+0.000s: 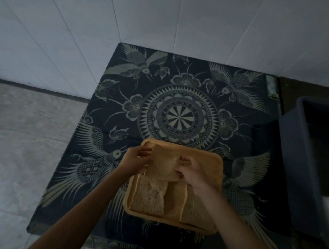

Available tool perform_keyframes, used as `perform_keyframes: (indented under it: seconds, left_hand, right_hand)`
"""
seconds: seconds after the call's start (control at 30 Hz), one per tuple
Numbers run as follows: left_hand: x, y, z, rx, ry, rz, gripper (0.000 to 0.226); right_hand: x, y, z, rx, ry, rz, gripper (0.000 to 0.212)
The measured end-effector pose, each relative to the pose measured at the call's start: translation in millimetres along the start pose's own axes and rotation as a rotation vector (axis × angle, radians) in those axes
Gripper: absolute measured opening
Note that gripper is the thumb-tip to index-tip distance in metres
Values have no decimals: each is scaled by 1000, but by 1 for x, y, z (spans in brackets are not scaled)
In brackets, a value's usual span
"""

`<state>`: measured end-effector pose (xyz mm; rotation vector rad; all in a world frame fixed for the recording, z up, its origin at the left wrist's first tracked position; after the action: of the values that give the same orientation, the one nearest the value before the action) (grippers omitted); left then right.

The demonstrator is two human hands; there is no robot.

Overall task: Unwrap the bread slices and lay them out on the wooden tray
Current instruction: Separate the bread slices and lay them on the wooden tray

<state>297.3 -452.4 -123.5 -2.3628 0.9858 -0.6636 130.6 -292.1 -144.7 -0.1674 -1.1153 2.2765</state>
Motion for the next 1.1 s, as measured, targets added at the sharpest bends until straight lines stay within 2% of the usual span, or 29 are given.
perform_keyframes:
  seconds: [0.23,0.4,0.6,0.77,1.1]
  left_hand:
    - [6,23,8,34,61,-12,34]
    - [11,30,10,5,155,-46,35]
    - [18,28,5,-75,349,-167,27]
    - [20,27,4,-120,426,-235,22]
    - [18,26,3,-167,463,-271,22]
  right_hand:
    - [-13,25,-5,-13,5,-25,38]
    - [-19,29,-13,-58,73,3,28]
    - [-24,35,-15,-71,72,19,27]
    - [-26,37,-15,-38,22,21,27]
    - [-23,33,-11,48,-32,-50,25]
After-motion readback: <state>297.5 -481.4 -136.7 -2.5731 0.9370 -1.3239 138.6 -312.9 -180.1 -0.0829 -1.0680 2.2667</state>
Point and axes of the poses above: each hand's wrist, its own y-axis towards the middle knuckle, its own x-axis out of the back of the hand, z = x × y, the point moved 8 cm from there along y, towards the middle knuckle, and after that the axes turned 2 degrees about z, right-handed, at the moved point
